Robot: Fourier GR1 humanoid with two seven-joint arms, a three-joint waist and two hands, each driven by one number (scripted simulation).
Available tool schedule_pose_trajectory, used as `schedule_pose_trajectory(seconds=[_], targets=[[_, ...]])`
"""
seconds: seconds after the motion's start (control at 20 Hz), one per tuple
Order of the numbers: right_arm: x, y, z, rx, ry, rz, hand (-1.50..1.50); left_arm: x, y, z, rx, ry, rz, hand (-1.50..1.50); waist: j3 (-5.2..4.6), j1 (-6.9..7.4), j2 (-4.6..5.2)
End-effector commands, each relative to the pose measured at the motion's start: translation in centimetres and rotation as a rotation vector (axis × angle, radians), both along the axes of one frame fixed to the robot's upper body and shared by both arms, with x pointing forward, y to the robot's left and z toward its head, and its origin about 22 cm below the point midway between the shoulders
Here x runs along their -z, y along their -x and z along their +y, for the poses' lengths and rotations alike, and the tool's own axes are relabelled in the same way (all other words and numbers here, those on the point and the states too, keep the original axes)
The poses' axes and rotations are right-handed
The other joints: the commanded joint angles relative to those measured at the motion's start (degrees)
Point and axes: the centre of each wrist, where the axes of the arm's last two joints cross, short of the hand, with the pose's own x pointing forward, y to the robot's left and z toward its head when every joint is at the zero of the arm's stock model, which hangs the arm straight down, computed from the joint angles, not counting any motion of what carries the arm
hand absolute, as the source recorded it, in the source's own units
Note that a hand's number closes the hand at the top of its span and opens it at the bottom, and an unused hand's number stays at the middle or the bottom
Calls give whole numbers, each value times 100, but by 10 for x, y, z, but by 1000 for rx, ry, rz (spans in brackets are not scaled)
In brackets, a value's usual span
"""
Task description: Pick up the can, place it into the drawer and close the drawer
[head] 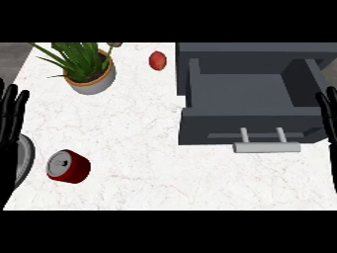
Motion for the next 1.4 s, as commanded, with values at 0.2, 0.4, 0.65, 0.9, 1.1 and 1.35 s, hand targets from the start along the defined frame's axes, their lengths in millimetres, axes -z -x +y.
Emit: schedule_pose_trajectory(seconds=[0.2, 0.4, 0.65, 0.9, 1.1, 1.35], targets=[[-4, 1, 4, 25, -57, -10, -150, -1, 52, 34, -35, 46, 25, -150, 145, 162, 34], [26, 1, -16, 174, -115, 262, -150, 35, 68, 49, -240, 169, 378, -150, 148, 264, 49], [22, 11, -20, 163, -132, 280, -150, 14, 91, 61, -270, 184, 395, -150, 148, 130, 37], [26, -1, -26, 171, -105, 271, -150, 7, 88, 74, -242, 207, 399, -150, 147, 119, 43], [20, 10, -24, 173, -104, 254, -150, 17, 80, 67, -258, 189, 383, -150, 147, 104, 42], [22, 22, -18, 171, -114, 269, -150, 23, 53, 48, -251, 191, 441, -150, 147, 67, 44]])
